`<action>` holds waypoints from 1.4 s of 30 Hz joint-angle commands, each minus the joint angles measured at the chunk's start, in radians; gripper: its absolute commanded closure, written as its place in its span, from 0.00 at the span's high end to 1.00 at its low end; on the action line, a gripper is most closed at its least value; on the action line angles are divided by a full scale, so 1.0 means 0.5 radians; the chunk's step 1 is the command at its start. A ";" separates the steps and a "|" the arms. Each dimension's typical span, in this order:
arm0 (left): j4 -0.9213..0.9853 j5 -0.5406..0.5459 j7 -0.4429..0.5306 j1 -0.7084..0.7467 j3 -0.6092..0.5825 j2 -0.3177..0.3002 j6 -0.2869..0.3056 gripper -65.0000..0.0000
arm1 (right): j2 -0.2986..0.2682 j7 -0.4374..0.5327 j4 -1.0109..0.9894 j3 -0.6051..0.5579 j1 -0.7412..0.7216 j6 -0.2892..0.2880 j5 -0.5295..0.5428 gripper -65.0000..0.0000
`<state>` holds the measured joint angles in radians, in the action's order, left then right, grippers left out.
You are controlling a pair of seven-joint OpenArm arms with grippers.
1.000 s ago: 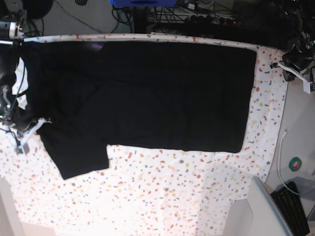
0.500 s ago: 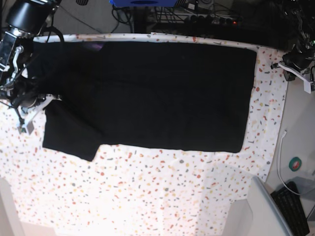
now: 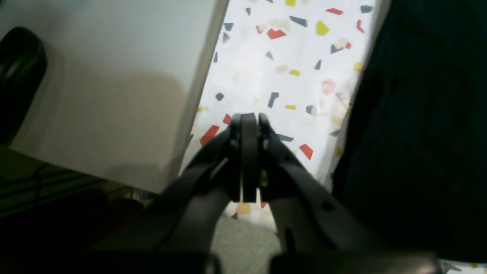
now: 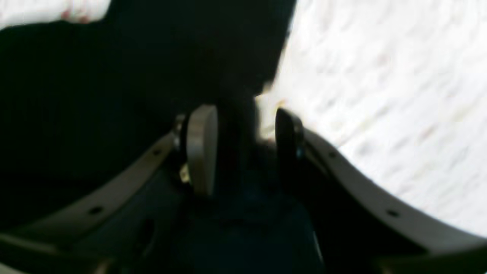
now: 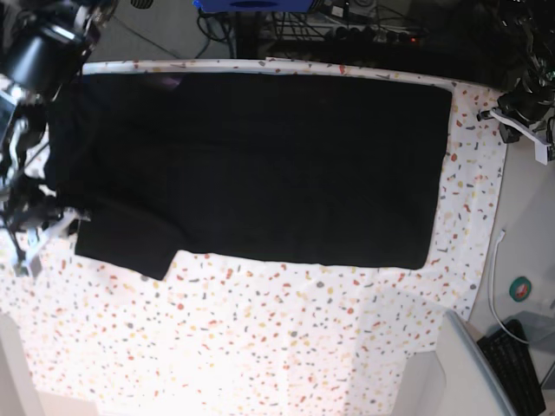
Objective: Layout the t-shirt on the table in an organized manner, then fold the t-shirt properly
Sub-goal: 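Grasp the sleeve with the right gripper and tuck it inward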
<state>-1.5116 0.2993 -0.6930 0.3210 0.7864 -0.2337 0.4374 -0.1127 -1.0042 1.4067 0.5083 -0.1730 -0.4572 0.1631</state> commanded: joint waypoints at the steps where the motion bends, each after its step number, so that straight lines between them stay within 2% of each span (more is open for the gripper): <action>1: -0.029 0.020 0.034 0.001 0.015 -0.034 -0.002 0.00 | -0.046 0.071 -0.151 -0.039 -0.125 -0.002 -0.039 0.38; 6: -0.029 0.017 0.034 0.010 0.018 -0.034 -0.002 0.00 | -0.095 0.559 -1.020 -0.076 -0.518 -0.002 -0.472 0.38; 8: -0.032 0.017 0.034 0.019 0.018 -0.037 -0.002 0.00 | -0.095 0.666 -1.198 -0.076 -0.601 -0.002 -0.604 0.38; 10: -0.029 0.017 0.034 0.022 0.018 -0.037 -0.002 0.00 | -0.092 0.694 -1.277 -0.073 -0.638 0.001 -0.668 0.38; 15: -0.029 0.017 0.034 0.025 0.021 -0.056 -0.002 0.00 | -0.089 0.703 -1.262 -0.073 -0.625 0.001 -0.668 0.37; 20: -0.029 0.017 0.034 0.025 0.021 -0.065 -0.002 0.00 | -0.092 0.709 -1.035 -0.073 -0.539 0.014 -0.674 0.38; 23: -0.029 0.017 0.034 0.016 0.021 -0.065 -0.002 0.00 | -0.132 0.773 -1.103 -0.079 -0.542 0.167 -0.665 0.39; 25: -0.029 0.017 0.034 0.013 0.015 -0.062 -0.002 0.00 | -0.147 0.868 -1.201 -0.085 -0.552 0.222 -0.665 0.42; 27: -0.029 0.017 0.034 0.013 0.012 -0.062 -0.002 0.00 | -0.150 0.930 -1.308 -0.079 -0.591 0.225 -0.665 0.46; 33: -0.029 0.017 0.034 0.013 0.018 -0.062 -0.002 0.00 | -0.184 1.099 -1.649 -0.076 -0.668 0.238 -0.665 0.47; 38: -0.029 0.017 0.034 0.016 0.018 -0.065 -0.002 0.00 | -0.181 1.126 -1.701 -0.076 -0.687 0.238 -0.665 0.47; 39: -0.029 0.017 0.034 0.016 0.018 -0.065 -0.002 0.00 | -0.181 1.126 -1.701 -0.076 -0.687 0.238 -0.665 0.45; 40: -0.029 0.017 0.034 0.010 0.015 -0.065 -0.002 0.00 | -0.181 1.126 -1.701 -0.076 -0.687 0.238 -0.665 0.39; 42: -0.029 0.017 0.034 0.007 0.003 -0.065 -0.002 0.00 | -0.181 1.132 -1.695 -0.076 -0.690 0.232 -0.665 0.18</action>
<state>-1.5116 0.2989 -0.6933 0.3290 0.7837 -0.2474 0.4412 -0.1951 -0.4370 0.5488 0.4694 -0.4927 -0.3386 -0.1696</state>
